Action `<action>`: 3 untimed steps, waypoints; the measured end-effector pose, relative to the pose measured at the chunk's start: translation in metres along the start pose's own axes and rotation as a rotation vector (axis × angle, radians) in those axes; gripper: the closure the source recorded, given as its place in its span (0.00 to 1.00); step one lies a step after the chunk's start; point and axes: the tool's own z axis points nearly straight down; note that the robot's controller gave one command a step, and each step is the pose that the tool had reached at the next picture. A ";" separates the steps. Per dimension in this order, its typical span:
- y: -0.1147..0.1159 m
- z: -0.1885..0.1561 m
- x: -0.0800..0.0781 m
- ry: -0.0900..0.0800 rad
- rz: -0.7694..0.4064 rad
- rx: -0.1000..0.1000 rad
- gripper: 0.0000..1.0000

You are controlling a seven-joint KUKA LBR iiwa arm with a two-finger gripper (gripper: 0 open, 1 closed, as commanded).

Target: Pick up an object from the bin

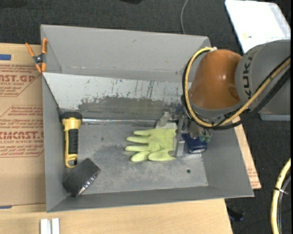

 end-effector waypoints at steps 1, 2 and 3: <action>0.005 0.047 -0.019 -0.006 -0.091 -0.003 0.00; -0.007 0.065 -0.011 -0.005 -0.095 -0.001 0.00; -0.007 0.065 -0.011 -0.006 -0.090 -0.002 0.00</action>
Offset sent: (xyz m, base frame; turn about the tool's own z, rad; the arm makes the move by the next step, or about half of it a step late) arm 0.0056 -0.0141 -0.0648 -0.1111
